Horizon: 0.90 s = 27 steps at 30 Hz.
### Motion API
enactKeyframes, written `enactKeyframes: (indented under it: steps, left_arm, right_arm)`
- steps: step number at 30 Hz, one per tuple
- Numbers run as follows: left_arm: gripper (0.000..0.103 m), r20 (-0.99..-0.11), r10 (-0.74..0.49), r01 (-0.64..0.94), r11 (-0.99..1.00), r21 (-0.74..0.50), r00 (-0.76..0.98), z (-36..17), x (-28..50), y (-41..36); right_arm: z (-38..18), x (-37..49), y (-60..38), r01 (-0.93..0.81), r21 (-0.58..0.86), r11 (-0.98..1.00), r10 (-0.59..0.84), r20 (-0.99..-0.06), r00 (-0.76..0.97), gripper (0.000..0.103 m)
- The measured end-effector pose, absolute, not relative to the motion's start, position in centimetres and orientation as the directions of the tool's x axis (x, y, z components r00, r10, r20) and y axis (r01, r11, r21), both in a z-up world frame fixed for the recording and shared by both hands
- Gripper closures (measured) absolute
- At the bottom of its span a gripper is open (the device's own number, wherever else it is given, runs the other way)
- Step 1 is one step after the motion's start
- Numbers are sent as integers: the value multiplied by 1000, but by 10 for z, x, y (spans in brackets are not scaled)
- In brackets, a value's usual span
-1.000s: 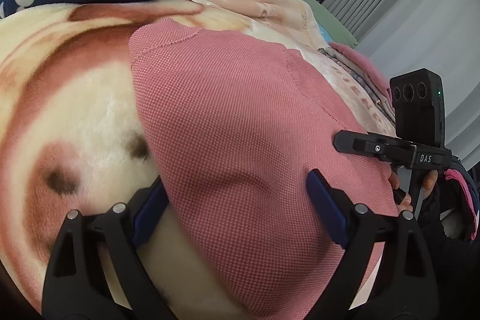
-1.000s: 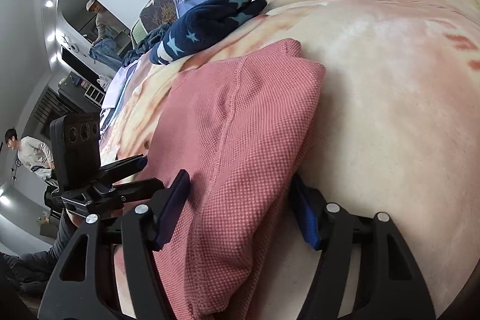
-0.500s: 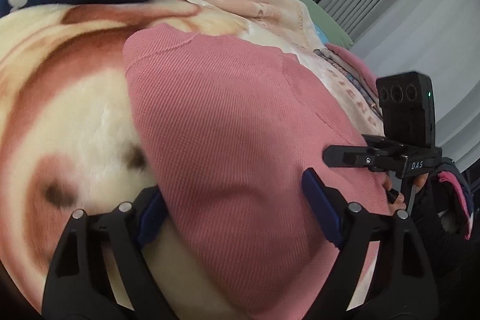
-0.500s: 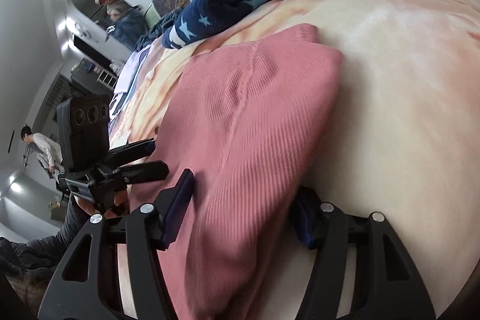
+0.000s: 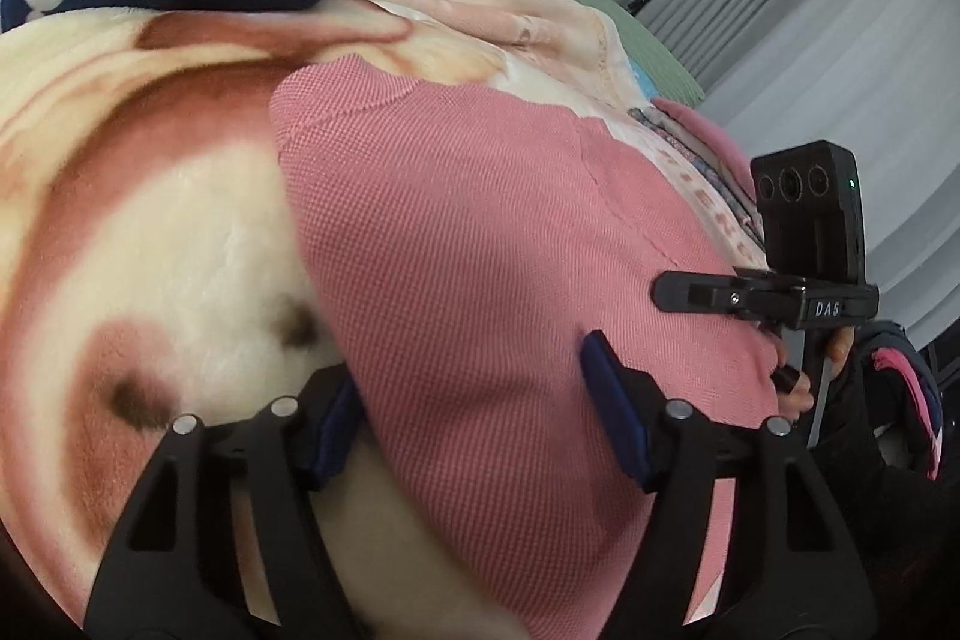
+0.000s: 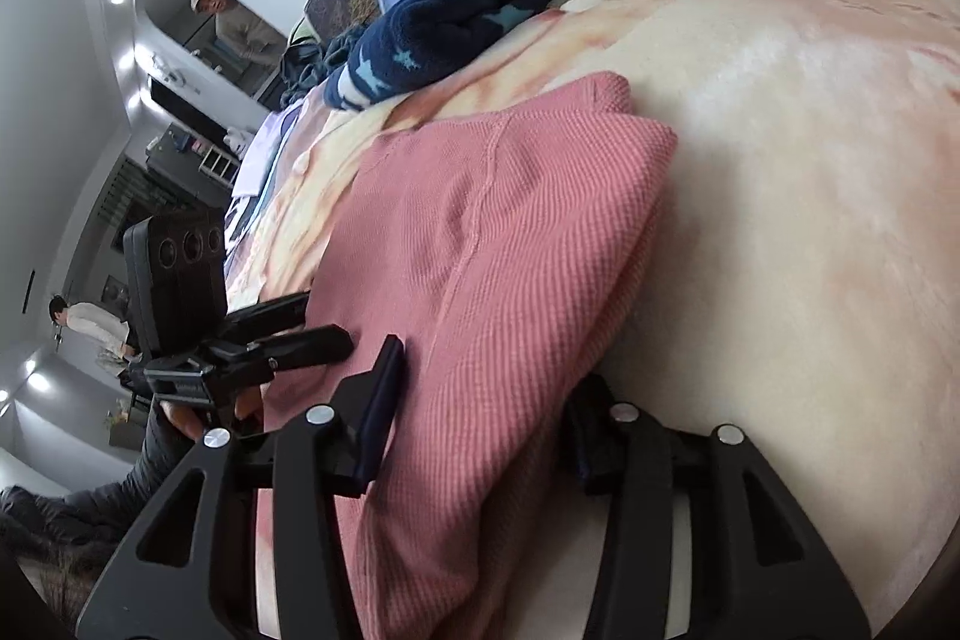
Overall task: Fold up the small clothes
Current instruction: 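Lift the held sweatshirt with both tools and carry it toward the clothes stack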
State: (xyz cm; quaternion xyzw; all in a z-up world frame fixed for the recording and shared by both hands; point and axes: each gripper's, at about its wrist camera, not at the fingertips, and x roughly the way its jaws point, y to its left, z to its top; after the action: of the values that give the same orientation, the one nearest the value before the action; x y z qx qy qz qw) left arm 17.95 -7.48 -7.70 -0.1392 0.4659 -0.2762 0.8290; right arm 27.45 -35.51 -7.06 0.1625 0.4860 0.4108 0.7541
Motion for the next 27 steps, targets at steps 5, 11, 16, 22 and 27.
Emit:
enactKeyframes:
  steps: [5,11,16,22,27]
  left_arm:
    - [18,-710,-588,346,806,-480,388,-83,198,-90]
    - [64,-702,-557,342,830,-442,445,-71,196,-91]
    - [75,-649,-549,382,835,-396,527,-32,174,-94]
    - [75,-558,-558,456,828,-325,615,24,136,-105]
    - [75,-491,-568,521,818,-246,660,62,108,-132]
  right_arm:
    - [-74,291,-337,-468,642,608,776,-605,178,54]
    - [-62,285,-332,-496,612,616,773,-589,233,80]
    - [-27,254,-334,-555,542,630,766,-549,333,82]
    - [23,210,-353,-598,490,635,772,-440,460,82]
    - [59,165,-375,-611,418,672,740,-357,570,82]
